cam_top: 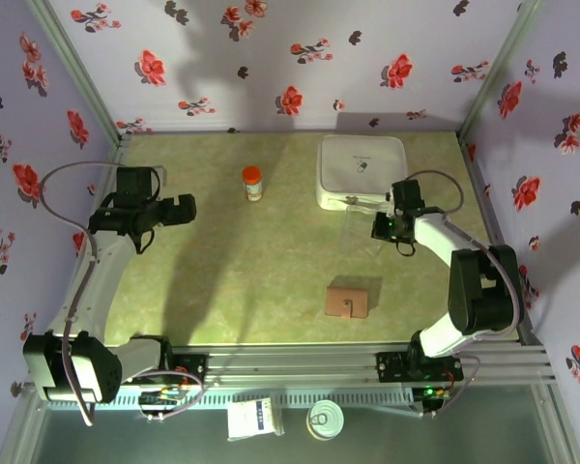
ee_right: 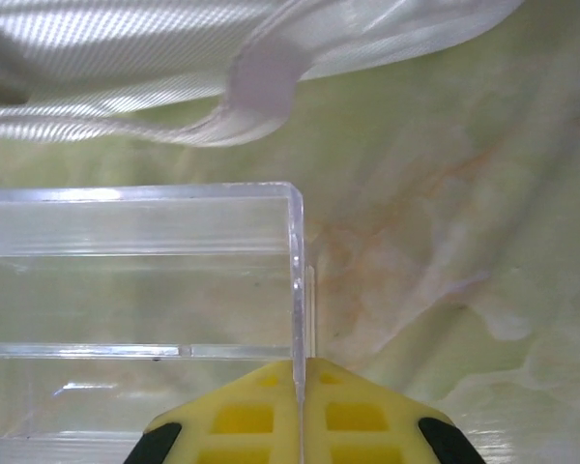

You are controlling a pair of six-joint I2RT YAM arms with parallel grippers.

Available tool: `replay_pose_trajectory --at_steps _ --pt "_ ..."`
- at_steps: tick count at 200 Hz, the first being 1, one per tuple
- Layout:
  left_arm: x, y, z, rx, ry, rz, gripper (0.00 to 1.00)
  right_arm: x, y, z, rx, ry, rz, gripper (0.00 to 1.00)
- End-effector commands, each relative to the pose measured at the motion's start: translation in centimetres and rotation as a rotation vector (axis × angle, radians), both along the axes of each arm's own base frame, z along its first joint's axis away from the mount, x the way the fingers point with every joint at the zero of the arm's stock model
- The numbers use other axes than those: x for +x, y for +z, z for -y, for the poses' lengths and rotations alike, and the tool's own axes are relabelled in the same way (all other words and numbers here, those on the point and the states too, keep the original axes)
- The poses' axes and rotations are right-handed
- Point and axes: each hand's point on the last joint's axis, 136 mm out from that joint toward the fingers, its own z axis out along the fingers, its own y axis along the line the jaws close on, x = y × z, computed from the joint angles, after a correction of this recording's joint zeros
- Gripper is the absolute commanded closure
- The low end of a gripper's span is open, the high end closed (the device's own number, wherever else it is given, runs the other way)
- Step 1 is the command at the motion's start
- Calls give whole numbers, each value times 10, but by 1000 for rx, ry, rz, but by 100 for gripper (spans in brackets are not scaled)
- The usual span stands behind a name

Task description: Take the credit cards out of the card holder

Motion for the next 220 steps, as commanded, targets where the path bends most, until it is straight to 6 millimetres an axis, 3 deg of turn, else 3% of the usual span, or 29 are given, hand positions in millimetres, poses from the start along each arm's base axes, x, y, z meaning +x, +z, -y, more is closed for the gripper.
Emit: replay_pose_trajectory --at_steps 1,74,92,111,157,220 --pt "-5 2 0 -5 -14 11 0 0 22 -21 -5 13 21 95" --pt "-10 6 4 -34 -23 26 0 15 60 -140 -23 153 78 97" --pt "-11 7 5 -37 -25 28 0 23 57 -167 -38 171 75 97" --pt "-11 6 5 -42 -27 29 0 33 46 -182 -46 162 57 98" --pt "-12 6 6 -43 -32 29 0 56 26 -168 -132 86 45 99" --pt "-12 5 6 -40 -32 25 0 73 15 -97 -208 3 -2 99"
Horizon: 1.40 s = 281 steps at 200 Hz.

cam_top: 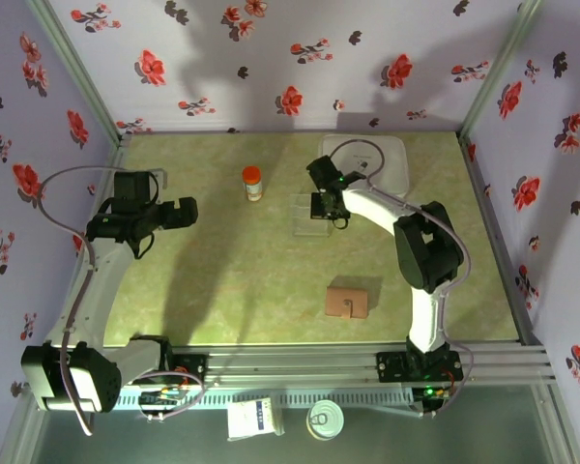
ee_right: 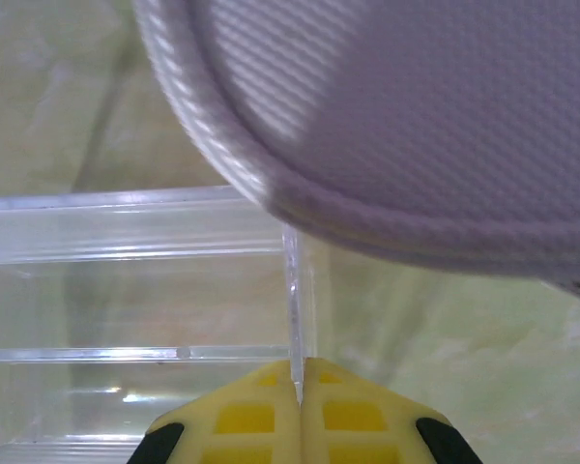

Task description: Take the credit cards out of the card holder

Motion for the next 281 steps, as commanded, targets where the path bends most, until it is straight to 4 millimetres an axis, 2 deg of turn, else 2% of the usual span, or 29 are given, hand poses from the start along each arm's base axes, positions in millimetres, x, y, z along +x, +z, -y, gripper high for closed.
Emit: replay_pose_trajectory --at_steps 1,33,47,75,97,142,227,253,281 --pt "-3 1 -1 -6 -3 7 0 13 9 36 -45 -56 28 99" --pt "-3 0 -1 -7 -2 2 0 25 14 66 -91 -89 34 99" --pt "-3 0 -1 -6 -3 2 0 29 19 67 -85 -87 40 99" --pt "-2 0 -1 -6 -1 4 0 27 24 34 -40 5 24 99" --pt "-3 -1 -1 -6 -3 0 0 22 20 9 -19 52 4 98" --pt "-3 -1 0 -7 -3 0 0 25 11 -22 -8 51 -8 97" --pt "-3 0 -1 -6 -4 6 0 37 4 -34 -16 68 -14 87" --pt "-3 1 -1 -6 -4 9 0 37 11 -34 -14 67 -13 83" --pt "-3 2 0 -11 -2 10 0 34 33 -31 -21 70 14 76"
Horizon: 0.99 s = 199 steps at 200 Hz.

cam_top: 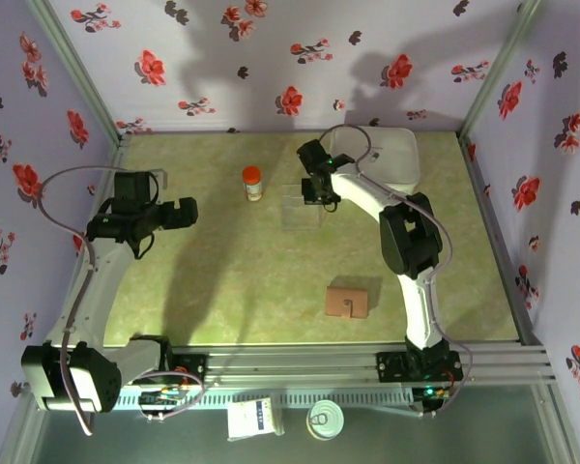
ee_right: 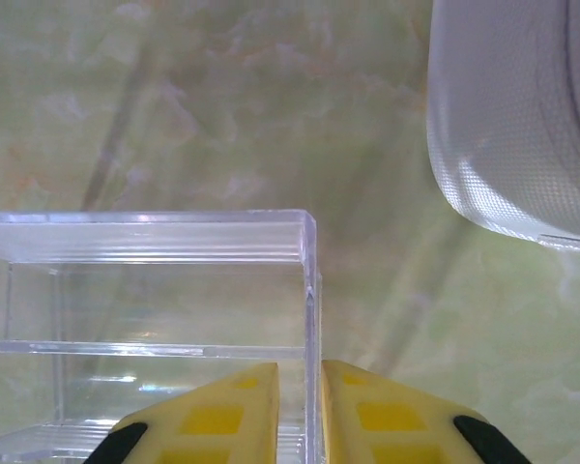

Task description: Take the credit cards out of the card holder

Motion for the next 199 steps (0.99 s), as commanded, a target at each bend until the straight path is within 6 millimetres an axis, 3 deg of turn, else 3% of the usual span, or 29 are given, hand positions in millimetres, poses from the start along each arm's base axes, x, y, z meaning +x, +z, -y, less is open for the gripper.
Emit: replay_pose_trajectory --at_steps 1,34,51,80,99,140,156,181,199 --pt "-3 2 0 -11 -2 12 0 -4 24 4 -12 -3 14 76" --pt "-3 3 1 -17 -5 12 0 -22 45 12 -17 6 20 67" --pt "-3 3 1 -18 -7 13 0 -42 53 16 -24 0 11 60" --pt "-3 4 2 -24 -12 18 0 -90 63 18 1 9 -1 51" --pt "-4 6 0 -16 -3 25 0 -132 59 25 16 -9 -28 47" --pt "-3 13 -9 -1 39 60 0 -230 33 29 51 -53 -121 38" --pt "-4 13 -10 -2 43 66 0 -265 20 32 84 -86 -142 29" --pt "-2 12 -11 2 44 67 0 -305 -2 36 135 -127 -189 18" --pt "-1 10 -13 0 51 60 0 -327 -17 37 163 -140 -226 15"
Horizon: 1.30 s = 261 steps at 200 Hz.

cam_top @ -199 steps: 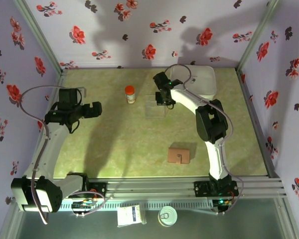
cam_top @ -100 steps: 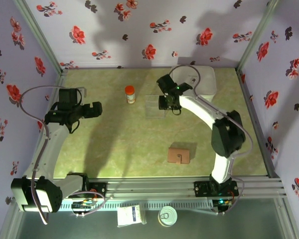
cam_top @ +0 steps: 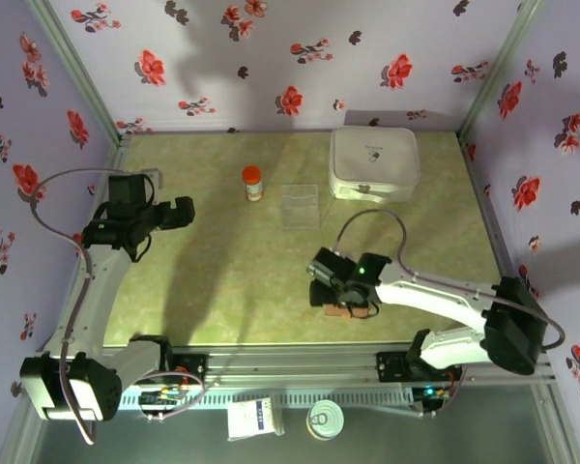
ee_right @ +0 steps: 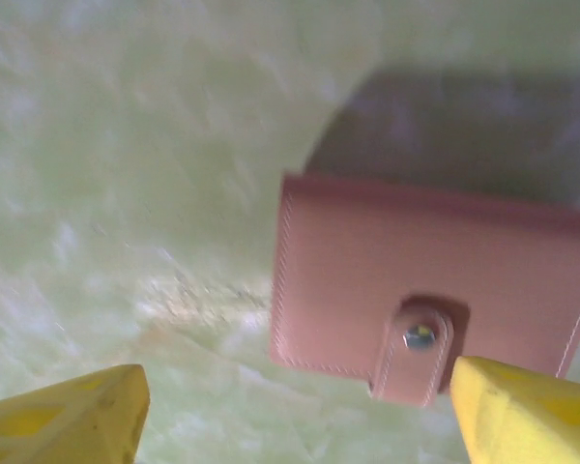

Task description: Take the credit cards out of the card holder

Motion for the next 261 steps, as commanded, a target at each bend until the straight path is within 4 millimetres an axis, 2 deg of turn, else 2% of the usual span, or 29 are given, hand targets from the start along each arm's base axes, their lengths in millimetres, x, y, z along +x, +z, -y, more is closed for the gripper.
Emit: replay_pose_trajectory --at_steps 1,23,52,101,129,158,189,214,235,261 --pt "2 0 -7 5 32 13 0 -19 -12 -3 78 -136 -40 15" --pt "3 -2 -8 6 33 8 0 -34 -25 -1 87 -148 -70 11" --pt "3 -1 -9 7 36 9 0 -35 -35 -2 112 -158 -72 3" --pt "3 -2 -9 6 36 6 0 -10 -36 9 132 -235 -52 1" --pt "3 -2 -10 5 40 7 0 9 -33 9 166 -262 -41 1" --pt "2 1 -12 6 43 15 0 30 -30 17 154 -293 -33 1" --pt "1 2 -12 4 45 22 0 55 -26 13 157 -278 -27 1" --pt "1 2 -11 1 43 20 0 73 -24 1 146 -230 -21 1" --pt "1 1 -10 -5 39 17 0 78 -22 1 95 -209 -36 1" --pt "1 1 -9 -8 38 18 0 69 -22 20 -5 -219 -40 1"
